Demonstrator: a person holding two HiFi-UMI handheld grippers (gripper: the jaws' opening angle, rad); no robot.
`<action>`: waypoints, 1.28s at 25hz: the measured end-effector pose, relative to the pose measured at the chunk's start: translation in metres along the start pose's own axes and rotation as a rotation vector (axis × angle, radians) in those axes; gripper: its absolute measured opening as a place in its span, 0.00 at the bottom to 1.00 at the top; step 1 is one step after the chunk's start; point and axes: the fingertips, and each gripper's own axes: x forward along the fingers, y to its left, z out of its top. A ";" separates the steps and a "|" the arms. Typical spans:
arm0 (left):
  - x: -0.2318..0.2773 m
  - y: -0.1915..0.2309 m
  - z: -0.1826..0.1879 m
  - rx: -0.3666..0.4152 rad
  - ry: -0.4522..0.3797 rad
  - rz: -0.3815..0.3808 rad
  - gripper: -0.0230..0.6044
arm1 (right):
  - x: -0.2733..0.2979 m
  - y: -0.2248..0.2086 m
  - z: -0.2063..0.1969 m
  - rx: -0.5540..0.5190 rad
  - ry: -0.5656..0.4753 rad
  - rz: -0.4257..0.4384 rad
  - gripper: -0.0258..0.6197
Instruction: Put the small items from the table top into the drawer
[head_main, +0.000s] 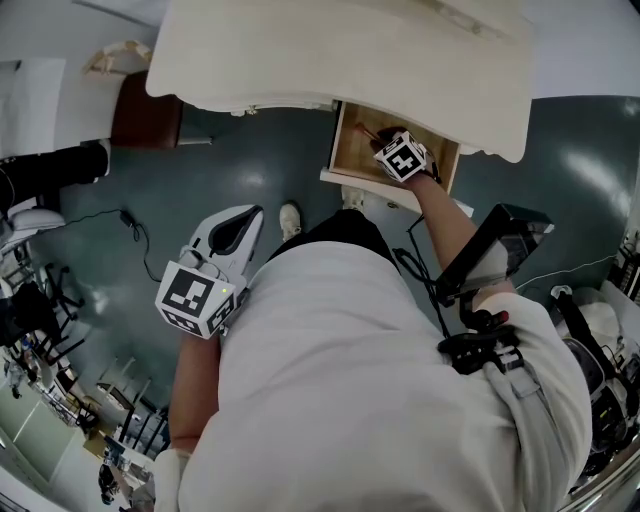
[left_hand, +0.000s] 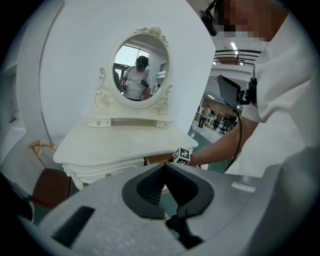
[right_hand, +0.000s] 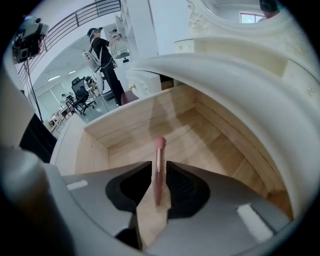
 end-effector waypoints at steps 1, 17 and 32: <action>0.004 0.001 0.000 0.003 -0.003 -0.008 0.04 | -0.002 -0.004 -0.001 0.006 -0.004 -0.006 0.18; 0.016 0.016 -0.009 0.060 -0.066 -0.166 0.04 | -0.083 -0.004 0.009 0.097 -0.090 -0.174 0.04; -0.024 0.017 -0.039 0.194 -0.064 -0.307 0.04 | -0.165 0.125 0.026 0.228 -0.217 -0.250 0.04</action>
